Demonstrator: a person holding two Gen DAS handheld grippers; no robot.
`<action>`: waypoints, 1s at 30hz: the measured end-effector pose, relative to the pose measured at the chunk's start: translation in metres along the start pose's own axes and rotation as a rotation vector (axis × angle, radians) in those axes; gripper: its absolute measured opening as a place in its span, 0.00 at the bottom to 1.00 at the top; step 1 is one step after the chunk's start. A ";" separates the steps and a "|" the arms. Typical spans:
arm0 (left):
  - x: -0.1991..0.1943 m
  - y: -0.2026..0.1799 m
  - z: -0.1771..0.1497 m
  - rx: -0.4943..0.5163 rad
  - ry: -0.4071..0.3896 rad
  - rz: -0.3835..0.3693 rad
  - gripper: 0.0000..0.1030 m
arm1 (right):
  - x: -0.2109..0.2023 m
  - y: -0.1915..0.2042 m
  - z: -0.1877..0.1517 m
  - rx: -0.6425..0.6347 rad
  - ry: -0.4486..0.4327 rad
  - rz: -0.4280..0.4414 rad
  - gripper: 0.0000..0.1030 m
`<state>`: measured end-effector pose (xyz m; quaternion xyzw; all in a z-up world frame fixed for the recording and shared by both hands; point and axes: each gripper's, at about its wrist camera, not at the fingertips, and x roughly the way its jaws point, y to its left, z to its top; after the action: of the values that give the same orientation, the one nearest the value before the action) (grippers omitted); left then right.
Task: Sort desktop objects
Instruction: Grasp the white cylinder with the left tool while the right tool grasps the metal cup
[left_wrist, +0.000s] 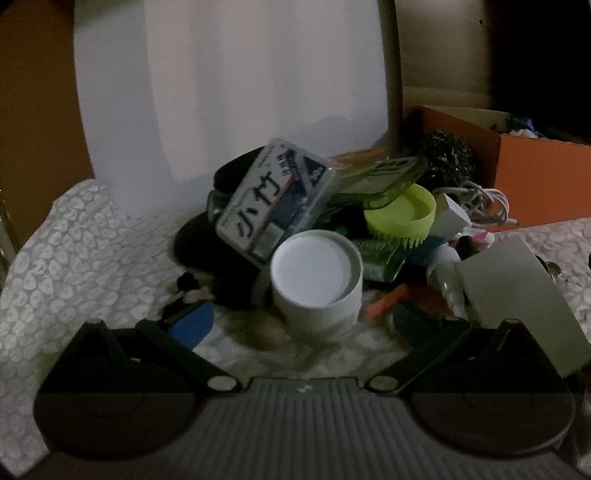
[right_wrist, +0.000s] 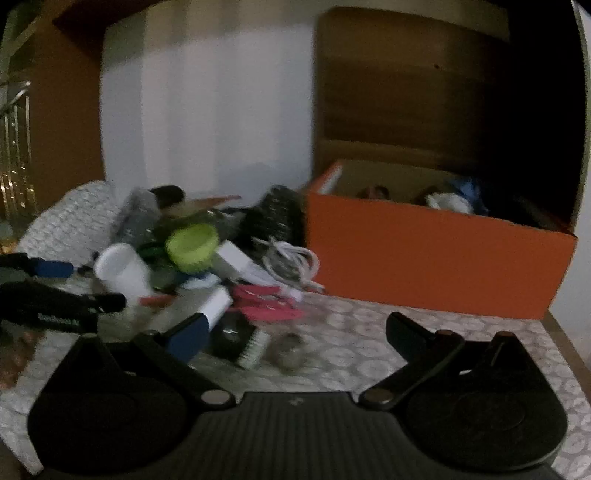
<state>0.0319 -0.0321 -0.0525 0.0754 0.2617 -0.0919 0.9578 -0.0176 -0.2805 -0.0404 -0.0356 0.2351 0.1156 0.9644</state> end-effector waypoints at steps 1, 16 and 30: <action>0.002 -0.001 0.000 0.004 -0.002 0.001 1.00 | 0.002 -0.004 -0.002 -0.006 0.004 -0.013 0.99; 0.014 -0.004 -0.001 0.048 0.042 -0.034 0.87 | 0.051 -0.016 -0.018 -0.036 0.152 0.107 0.50; 0.016 -0.006 0.002 0.039 0.033 -0.014 0.60 | 0.062 -0.016 -0.009 -0.059 0.141 0.172 0.23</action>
<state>0.0450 -0.0406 -0.0599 0.0938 0.2763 -0.1022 0.9510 0.0355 -0.2840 -0.0773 -0.0519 0.3010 0.2020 0.9305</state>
